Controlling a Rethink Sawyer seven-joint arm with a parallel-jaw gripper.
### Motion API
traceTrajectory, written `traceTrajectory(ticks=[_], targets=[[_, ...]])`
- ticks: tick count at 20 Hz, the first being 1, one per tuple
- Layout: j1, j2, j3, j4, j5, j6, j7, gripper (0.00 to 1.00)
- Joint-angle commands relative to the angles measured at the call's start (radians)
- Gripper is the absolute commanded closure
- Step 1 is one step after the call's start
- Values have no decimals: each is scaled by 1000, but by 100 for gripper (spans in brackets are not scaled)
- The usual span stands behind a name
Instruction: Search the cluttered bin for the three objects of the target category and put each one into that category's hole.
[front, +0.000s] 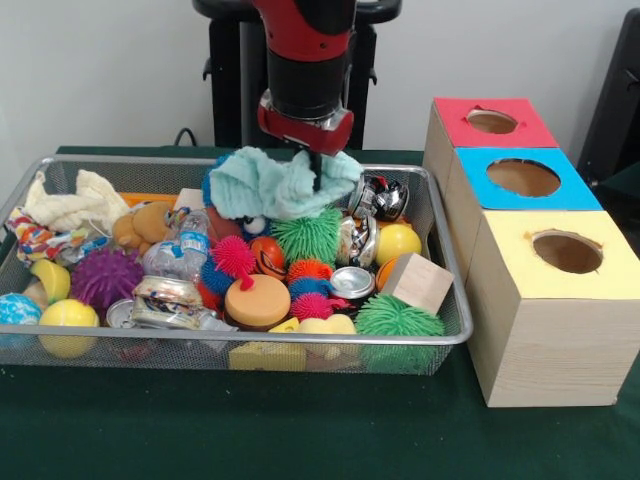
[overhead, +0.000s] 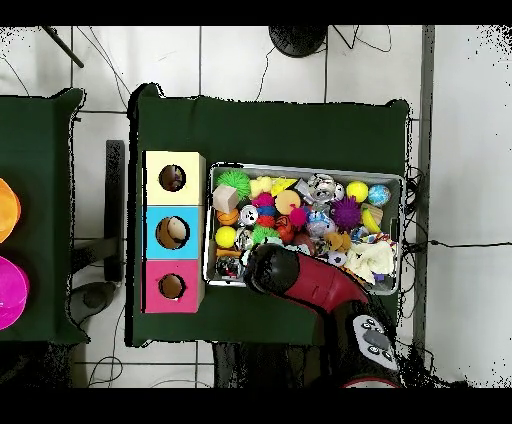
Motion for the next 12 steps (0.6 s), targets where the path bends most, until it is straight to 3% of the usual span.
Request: traceTrajectory(ticks=[1,12], targets=[[-7,69,119,115,91,-118,241,100],[73,83,158,169,215,-176,310,100]])
